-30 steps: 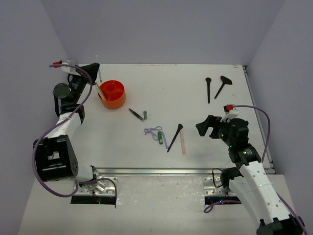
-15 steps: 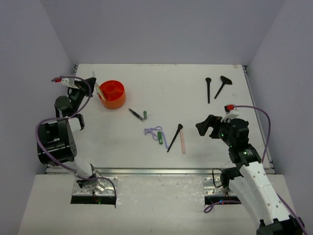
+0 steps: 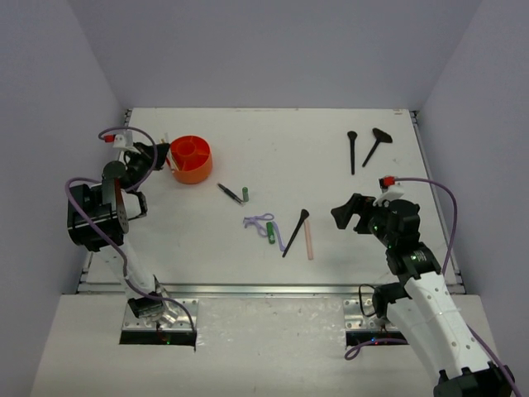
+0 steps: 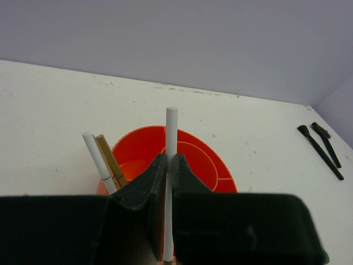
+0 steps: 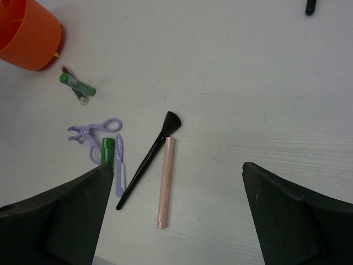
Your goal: Organize the makeup
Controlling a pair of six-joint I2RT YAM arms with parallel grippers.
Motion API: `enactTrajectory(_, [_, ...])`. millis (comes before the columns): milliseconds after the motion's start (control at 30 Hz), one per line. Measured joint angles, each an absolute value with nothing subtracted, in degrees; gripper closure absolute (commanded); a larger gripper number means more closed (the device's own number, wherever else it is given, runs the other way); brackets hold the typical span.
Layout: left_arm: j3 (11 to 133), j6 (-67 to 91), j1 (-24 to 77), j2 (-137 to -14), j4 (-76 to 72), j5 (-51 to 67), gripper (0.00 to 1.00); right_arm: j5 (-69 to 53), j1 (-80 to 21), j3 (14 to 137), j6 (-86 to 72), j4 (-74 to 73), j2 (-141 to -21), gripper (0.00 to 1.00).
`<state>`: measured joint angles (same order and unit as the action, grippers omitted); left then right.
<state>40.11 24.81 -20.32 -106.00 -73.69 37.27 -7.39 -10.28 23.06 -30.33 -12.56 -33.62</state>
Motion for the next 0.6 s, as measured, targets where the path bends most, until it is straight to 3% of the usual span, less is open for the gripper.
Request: enactTrajectory(600, [44.05,28.64,-20.32,-109.32,-73.54,36.45,1.00,-4.91,-10.28,25.85,-29.48,-13.39,-35.43,0.01])
